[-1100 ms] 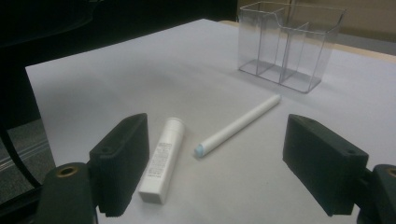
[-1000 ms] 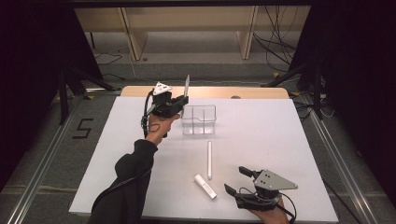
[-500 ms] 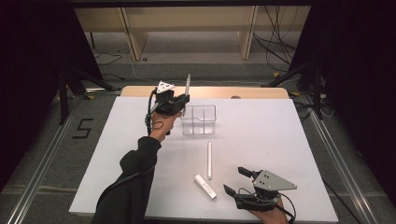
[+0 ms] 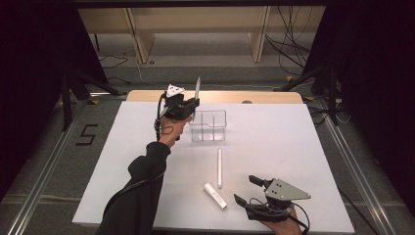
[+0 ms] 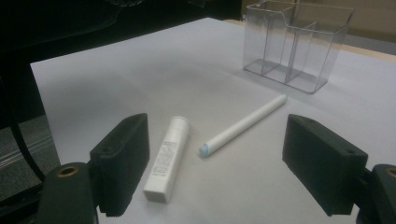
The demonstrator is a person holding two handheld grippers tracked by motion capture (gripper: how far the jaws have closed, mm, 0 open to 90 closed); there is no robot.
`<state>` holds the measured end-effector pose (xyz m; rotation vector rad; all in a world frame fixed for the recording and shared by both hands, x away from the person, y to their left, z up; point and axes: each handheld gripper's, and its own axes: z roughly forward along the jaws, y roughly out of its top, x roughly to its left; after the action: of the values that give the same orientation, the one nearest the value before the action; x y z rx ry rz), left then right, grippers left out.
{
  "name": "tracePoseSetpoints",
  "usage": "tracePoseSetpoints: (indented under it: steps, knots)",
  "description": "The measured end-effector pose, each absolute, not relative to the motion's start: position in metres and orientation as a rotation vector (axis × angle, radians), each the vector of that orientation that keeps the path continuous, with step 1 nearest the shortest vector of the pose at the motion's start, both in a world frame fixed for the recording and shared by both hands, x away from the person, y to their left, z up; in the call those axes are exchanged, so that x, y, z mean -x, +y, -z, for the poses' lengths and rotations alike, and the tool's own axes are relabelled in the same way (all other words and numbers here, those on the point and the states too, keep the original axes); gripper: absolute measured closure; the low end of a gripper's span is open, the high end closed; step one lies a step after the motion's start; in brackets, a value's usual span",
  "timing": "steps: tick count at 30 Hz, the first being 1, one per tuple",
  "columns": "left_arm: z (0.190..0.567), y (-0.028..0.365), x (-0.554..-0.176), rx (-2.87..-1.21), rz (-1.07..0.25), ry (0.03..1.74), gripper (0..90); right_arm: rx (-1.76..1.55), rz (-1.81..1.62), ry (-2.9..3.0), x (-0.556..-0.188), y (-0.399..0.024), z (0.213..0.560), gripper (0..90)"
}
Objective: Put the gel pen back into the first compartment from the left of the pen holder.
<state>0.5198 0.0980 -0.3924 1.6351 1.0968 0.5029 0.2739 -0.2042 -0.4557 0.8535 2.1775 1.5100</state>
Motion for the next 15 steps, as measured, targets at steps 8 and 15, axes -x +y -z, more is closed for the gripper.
tracePoseSetpoints:
  steps: [8,15]
  knots:
    - [0.3989,0.0963,-0.5215,-1.65,-0.501,1.102,78.5,-0.848,-1.505,2.185,-0.2738,-0.2035,0.4559,24.0]
    - [0.4028,0.0933,-0.5213,-1.665,-0.506,1.1,78.4,-0.846,-1.506,2.186,-0.2738,-0.2036,0.456,24.1]
